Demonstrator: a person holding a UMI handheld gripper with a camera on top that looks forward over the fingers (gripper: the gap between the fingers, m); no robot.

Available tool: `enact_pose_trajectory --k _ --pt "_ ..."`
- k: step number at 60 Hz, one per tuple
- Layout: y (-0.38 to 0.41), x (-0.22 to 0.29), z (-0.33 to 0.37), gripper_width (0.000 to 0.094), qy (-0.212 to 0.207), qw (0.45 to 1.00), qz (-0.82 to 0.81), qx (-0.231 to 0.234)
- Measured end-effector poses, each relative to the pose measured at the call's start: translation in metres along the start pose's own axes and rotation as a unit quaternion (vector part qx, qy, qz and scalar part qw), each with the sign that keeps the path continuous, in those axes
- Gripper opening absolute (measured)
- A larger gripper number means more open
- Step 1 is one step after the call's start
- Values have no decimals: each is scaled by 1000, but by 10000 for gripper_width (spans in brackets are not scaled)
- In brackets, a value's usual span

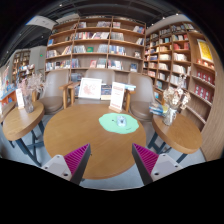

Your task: Arrange mouse

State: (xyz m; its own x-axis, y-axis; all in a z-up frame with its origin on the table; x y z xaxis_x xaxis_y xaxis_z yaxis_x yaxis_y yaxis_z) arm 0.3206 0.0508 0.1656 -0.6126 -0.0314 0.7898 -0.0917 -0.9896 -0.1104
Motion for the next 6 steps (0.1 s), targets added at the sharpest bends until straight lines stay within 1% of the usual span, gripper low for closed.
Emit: enact_pose_trajectory --k 6 --pt "5 7 7 855 -5 1000 -7 8"
Point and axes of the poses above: the point between the fingertips, and its own axes, seen from behind it with the camera up: y to the left, x up, z backward, against the way the camera looks, the point moved 8 cm from there along z, backward, against the way the camera looks, and after that the axes turned 9 degrees about y, right-handed, at the moved point
